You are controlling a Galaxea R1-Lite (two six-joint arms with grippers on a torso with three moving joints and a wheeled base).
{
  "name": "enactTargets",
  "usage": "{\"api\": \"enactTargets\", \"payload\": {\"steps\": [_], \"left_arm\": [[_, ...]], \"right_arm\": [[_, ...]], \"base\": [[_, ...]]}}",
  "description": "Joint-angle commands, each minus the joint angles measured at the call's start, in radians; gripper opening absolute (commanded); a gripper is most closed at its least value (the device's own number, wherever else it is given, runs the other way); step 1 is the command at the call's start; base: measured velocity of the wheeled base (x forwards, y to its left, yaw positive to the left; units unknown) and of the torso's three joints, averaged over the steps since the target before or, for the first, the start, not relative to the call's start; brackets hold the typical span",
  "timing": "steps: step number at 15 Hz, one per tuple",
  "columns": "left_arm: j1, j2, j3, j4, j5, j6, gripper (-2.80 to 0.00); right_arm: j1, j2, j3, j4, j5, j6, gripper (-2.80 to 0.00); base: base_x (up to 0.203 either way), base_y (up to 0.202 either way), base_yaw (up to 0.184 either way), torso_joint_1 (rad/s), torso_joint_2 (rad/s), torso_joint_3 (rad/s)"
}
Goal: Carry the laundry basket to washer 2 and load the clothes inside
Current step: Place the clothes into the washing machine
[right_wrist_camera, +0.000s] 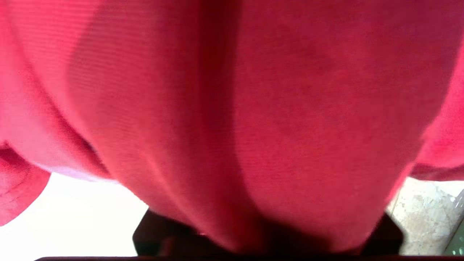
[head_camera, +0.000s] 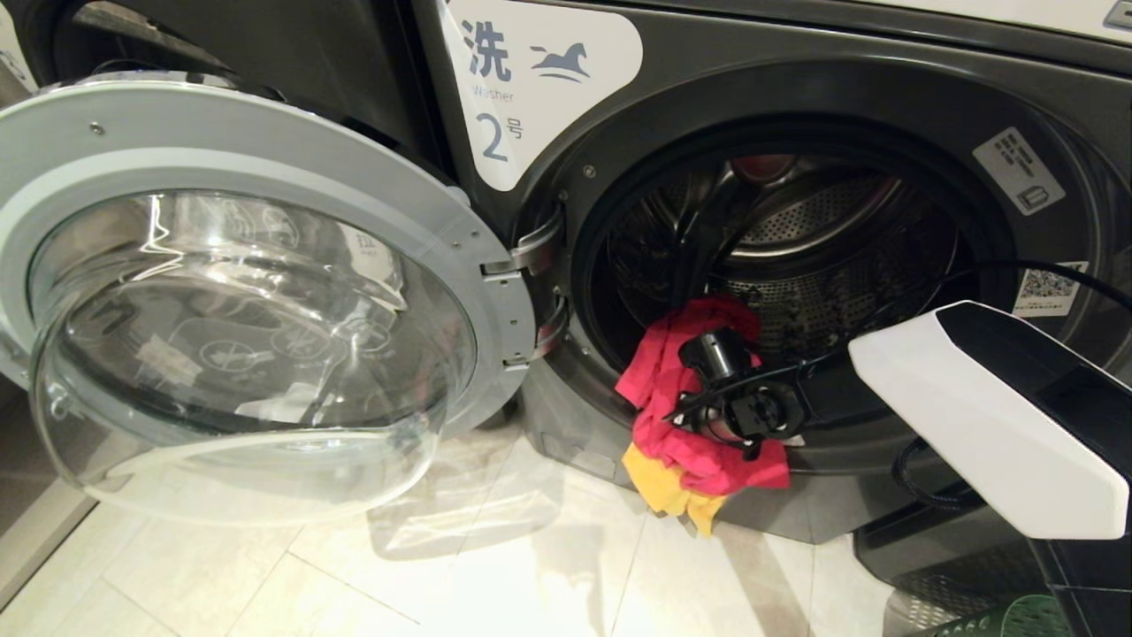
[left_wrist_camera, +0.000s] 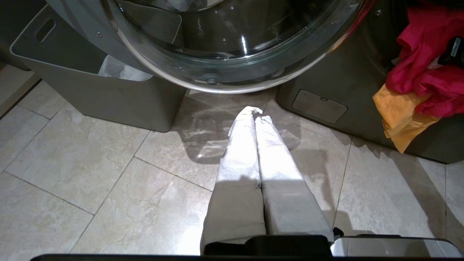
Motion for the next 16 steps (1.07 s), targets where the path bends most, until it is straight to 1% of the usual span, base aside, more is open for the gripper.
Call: {"api": "enactTargets", "payload": {"steps": [1, 5, 8, 9, 10, 12, 14, 16], "left_arm": [[0.000, 0.000, 0.000, -0.001, 0.001, -0.001, -2.80], [0.000, 0.000, 0.000, -0.001, 0.000, -0.001, -2.80], [0.000, 0.000, 0.000, -0.001, 0.001, -0.001, -2.80], [0.000, 0.000, 0.000, -0.001, 0.000, -0.001, -2.80], [0.000, 0.000, 0.000, -0.001, 0.001, -0.001, -2.80], [0.000, 0.000, 0.000, -0.001, 0.001, -0.001, -2.80], [0.000, 0.000, 0.000, -0.001, 0.001, -0.001, -2.80], [0.000, 0.000, 0.000, -0.001, -0.001, -0.001, -2.80]], "right_arm": [[0.000, -0.020, -0.001, -0.005, -0.004, 0.003, -2.80], [0.001, -0.098, 0.006, -0.004, -0.013, -0.006, -2.80], [0.003, -0.176, 0.043, -0.002, -0.022, -0.044, -2.80], [0.004, -0.189, 0.052, -0.003, -0.029, -0.063, -2.80], [0.004, -0.185, 0.049, -0.004, -0.033, -0.065, -2.80], [0.006, -0.168, 0.034, -0.012, -0.075, -0.066, -2.80], [0.017, -0.162, 0.014, -0.079, -0.096, -0.084, -2.80], [0.023, -0.153, 0.013, -0.181, -0.131, -0.170, -2.80]], "base": [[0.000, 0.000, 0.000, 0.000, 0.00, 0.000], [0.000, 0.000, 0.000, 0.000, 0.00, 0.000], [0.000, 0.000, 0.000, 0.000, 0.00, 0.000], [0.000, 0.000, 0.000, 0.000, 0.00, 0.000], [0.000, 0.000, 0.000, 0.000, 0.00, 0.000], [0.000, 0.000, 0.000, 0.000, 0.00, 0.000], [0.000, 0.000, 0.000, 0.000, 0.00, 0.000], [0.000, 0.000, 0.000, 0.000, 0.00, 0.000]]}}
